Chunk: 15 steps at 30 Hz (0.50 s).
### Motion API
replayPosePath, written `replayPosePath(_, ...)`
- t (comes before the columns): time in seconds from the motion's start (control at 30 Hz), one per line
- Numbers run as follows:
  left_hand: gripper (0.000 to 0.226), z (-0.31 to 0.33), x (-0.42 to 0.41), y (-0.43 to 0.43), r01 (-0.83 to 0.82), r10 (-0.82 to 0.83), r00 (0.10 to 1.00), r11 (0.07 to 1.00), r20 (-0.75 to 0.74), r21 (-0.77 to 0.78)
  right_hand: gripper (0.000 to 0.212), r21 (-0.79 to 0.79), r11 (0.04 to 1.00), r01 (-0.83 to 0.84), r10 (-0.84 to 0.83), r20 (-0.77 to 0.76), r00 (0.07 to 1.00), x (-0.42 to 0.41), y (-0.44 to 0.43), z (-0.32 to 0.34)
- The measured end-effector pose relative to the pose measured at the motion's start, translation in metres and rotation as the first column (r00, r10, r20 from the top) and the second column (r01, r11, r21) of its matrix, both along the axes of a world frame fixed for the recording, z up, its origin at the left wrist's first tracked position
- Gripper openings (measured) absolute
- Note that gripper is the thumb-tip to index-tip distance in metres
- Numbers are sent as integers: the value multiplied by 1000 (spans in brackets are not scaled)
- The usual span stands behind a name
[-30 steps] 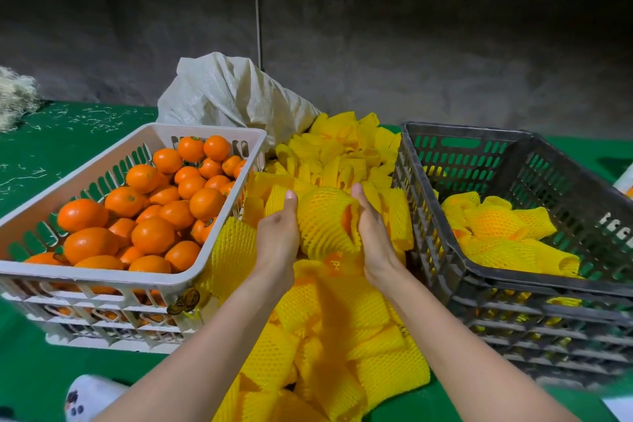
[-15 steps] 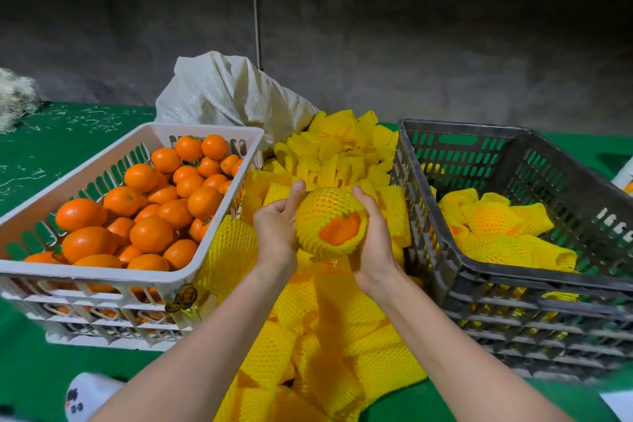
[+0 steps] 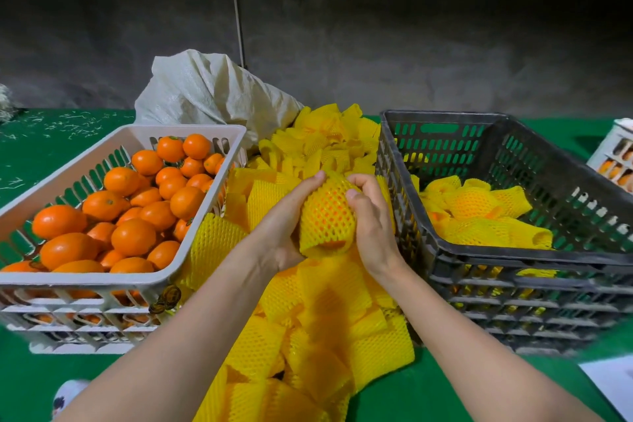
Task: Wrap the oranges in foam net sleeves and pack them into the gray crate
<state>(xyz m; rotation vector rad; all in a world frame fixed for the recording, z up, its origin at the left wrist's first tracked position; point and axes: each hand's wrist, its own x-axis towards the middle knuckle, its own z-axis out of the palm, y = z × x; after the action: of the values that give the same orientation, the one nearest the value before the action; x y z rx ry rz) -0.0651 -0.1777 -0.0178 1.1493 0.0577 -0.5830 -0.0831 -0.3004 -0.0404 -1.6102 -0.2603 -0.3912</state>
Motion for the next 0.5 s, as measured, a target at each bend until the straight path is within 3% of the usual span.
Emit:
replayPosePath(0.07, 26, 2, 0, -6, -51, 42, 996, 992, 79, 116, 14, -4, 1000, -21, 21, -17, 1000, -2, -5, 3)
replayPosePath(0.17, 23, 6, 0, -16, -164, 142, 980, 973, 139, 164, 31, 8, 999, -47, 48, -11, 999, -9, -10, 5)
replayPosePath(0.3, 25, 8, 0, -32, -207, 182, 955, 974, 236, 88, 53, -87, 990, -113, 113, 0, 994, -14, -21, 12)
replayPosePath(0.5, 37, 15, 0, -81, -189, 191, 916, 981, 354, -40, 49, -118, 992, 55, -48, 60, 997, -6, -70, 35)
